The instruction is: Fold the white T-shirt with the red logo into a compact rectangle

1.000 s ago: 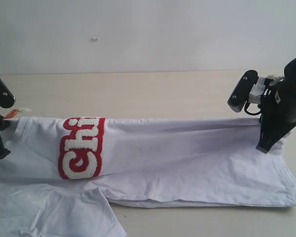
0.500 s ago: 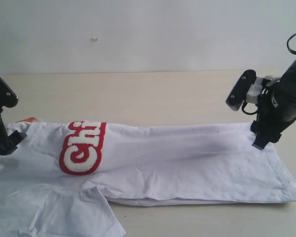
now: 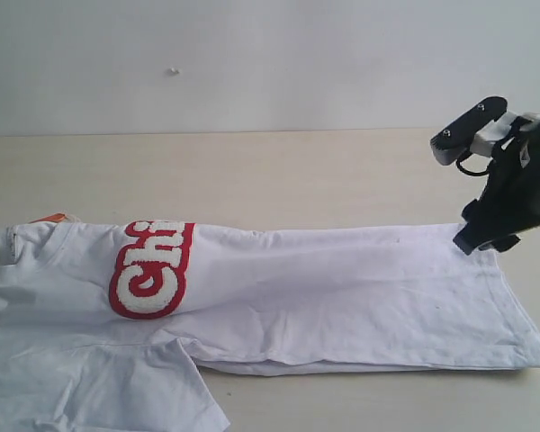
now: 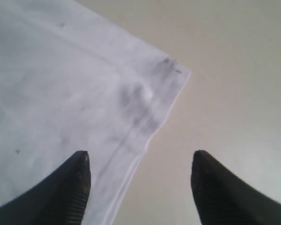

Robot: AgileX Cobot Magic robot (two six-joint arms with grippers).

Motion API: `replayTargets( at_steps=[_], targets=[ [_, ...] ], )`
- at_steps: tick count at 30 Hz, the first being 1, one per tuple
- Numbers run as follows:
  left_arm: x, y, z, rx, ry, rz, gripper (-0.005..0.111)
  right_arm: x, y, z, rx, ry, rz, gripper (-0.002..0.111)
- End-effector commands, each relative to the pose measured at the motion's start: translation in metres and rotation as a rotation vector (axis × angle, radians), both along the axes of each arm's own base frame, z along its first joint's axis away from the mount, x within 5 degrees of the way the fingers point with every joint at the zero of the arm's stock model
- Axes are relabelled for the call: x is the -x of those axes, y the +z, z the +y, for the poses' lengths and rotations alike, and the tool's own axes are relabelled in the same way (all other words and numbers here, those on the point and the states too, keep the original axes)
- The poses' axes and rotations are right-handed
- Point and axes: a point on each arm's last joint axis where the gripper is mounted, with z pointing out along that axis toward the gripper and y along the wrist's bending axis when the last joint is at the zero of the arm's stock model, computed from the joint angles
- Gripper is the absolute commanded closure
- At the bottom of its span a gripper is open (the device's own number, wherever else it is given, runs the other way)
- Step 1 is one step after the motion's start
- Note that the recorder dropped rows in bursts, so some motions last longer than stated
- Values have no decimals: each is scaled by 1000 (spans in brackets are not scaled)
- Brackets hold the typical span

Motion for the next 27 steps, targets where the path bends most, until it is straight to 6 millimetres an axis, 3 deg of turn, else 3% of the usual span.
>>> replayTargets(
  at_steps=[1, 6, 12, 19, 27],
  targets=[
    [19, 13, -2, 89, 105, 74, 6, 16, 0, 10, -110, 39, 152, 61],
    [44, 22, -9, 207, 184, 224, 25, 21, 1, 23, -268, 19, 195, 74],
    [66, 16, -20, 320, 227, 461, 51, 28, 2, 30, -338, 42, 264, 75],
    [103, -17, -25, 328, 232, 663, 53, 30, 7, 33, -374, 54, 254, 75],
    [117, -38, -39, 473, 182, 609, 53, 31, 8, 36, -403, 66, 271, 75]
  ],
)
